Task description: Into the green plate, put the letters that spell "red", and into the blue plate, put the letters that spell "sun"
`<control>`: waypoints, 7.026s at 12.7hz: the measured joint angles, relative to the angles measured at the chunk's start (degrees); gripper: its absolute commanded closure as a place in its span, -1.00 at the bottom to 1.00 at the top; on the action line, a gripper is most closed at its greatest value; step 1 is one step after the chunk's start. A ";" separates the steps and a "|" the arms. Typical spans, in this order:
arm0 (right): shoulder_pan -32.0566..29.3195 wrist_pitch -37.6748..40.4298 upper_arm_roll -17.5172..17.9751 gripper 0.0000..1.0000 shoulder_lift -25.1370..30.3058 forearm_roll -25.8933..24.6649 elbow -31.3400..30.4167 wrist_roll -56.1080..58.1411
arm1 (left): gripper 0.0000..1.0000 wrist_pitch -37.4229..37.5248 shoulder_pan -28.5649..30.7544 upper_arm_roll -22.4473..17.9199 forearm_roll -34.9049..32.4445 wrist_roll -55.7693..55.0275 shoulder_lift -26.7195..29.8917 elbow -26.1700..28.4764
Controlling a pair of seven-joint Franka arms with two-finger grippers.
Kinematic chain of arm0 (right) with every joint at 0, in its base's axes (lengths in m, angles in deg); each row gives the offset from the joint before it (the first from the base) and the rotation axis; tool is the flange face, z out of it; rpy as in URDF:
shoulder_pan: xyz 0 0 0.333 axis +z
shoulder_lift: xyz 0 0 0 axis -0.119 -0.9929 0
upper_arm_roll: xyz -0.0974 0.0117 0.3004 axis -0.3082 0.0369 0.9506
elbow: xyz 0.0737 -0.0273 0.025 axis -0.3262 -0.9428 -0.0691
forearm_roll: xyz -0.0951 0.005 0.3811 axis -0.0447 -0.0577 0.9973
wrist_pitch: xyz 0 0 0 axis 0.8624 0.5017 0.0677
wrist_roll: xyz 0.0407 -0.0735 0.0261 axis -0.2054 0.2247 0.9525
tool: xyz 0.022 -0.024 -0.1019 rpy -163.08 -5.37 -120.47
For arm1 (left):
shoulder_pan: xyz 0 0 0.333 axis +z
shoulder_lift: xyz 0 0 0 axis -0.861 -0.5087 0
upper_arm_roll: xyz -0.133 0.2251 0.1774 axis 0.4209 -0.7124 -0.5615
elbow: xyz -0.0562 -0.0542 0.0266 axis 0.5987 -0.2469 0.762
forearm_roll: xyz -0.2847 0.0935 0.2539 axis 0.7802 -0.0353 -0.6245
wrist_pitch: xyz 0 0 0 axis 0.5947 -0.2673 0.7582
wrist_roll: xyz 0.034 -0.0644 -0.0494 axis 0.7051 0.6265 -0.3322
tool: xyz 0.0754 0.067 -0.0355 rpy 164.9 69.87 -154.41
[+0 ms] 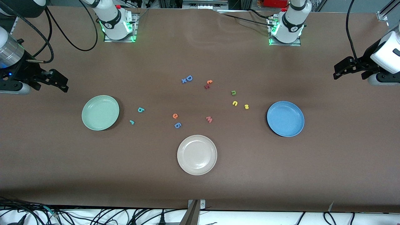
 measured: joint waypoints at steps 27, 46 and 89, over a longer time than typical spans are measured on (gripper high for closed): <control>-0.37 0.03 -0.30 -1.00 -0.25 0.00 0.00 -0.01 | -1.00 0.37 -0.08 0.07 0.00 0.00 0.00 0.00; -0.44 0.06 -0.30 -1.00 -0.44 0.00 -0.03 -0.02 | -1.00 0.43 -0.09 0.08 0.00 0.00 0.00 0.00; 1.43 -16.24 2.25 -0.98 -10.42 3.66 -13.96 41.41 | -1.00 -39.23 -17.91 1.54 5.42 -13.54 -18.22 23.82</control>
